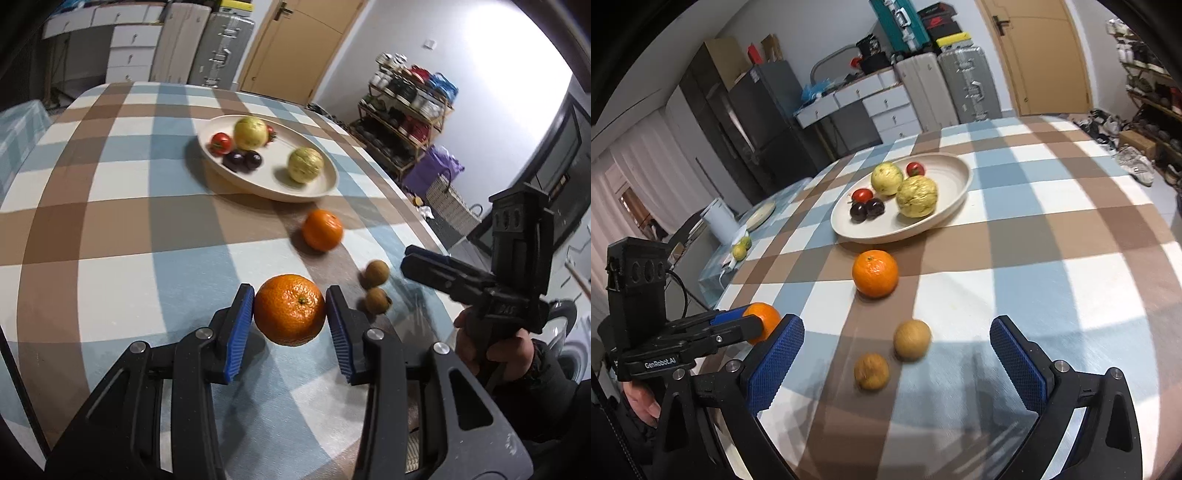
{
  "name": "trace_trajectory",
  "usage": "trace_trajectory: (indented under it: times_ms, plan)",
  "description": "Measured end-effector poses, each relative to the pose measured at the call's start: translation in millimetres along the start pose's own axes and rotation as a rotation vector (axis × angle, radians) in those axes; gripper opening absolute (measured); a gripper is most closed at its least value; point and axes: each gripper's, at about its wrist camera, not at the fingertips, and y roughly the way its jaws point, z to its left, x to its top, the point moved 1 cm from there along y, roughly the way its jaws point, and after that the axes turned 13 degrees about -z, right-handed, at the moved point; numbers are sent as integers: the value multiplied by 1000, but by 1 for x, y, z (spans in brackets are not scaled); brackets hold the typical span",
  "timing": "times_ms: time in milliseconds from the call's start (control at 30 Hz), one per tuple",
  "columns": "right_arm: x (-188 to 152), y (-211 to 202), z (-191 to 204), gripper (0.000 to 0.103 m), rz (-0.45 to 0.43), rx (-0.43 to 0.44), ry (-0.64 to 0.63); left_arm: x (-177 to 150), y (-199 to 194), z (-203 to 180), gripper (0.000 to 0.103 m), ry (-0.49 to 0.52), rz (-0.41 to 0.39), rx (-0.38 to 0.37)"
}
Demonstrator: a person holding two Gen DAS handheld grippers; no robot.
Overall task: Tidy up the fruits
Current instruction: 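Grasp an orange with the left tool while the right tool grasps the other orange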
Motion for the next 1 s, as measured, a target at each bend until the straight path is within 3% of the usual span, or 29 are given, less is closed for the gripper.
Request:
trace_trajectory:
  times_ms: [367, 500, 600, 767, 900, 1000]
  plan:
    - [18, 56, 15, 101, 79, 30, -69, 3, 20, 26, 37, -19, 27, 56]
    - [19, 69, 15, 83, 114, 58, -67, 3, 26, 31, 37, -30, 34, 52]
    - [19, 79, 16, 82, 133, 61, -70, 4, 30, 31, 37, -22, 39, 59]
    - [21, 87, 18, 71, 138, 55, -87, 8, 36, 32, 37, -32, 44, 54]
    - [20, 91, 20, 52, 156, 53, -107, 10, 38, 32, 37, -27, 47, 56]
    - [19, 94, 19, 43, 162, 48, -114, 11, 40, 31, 37, -25, 50, 60]
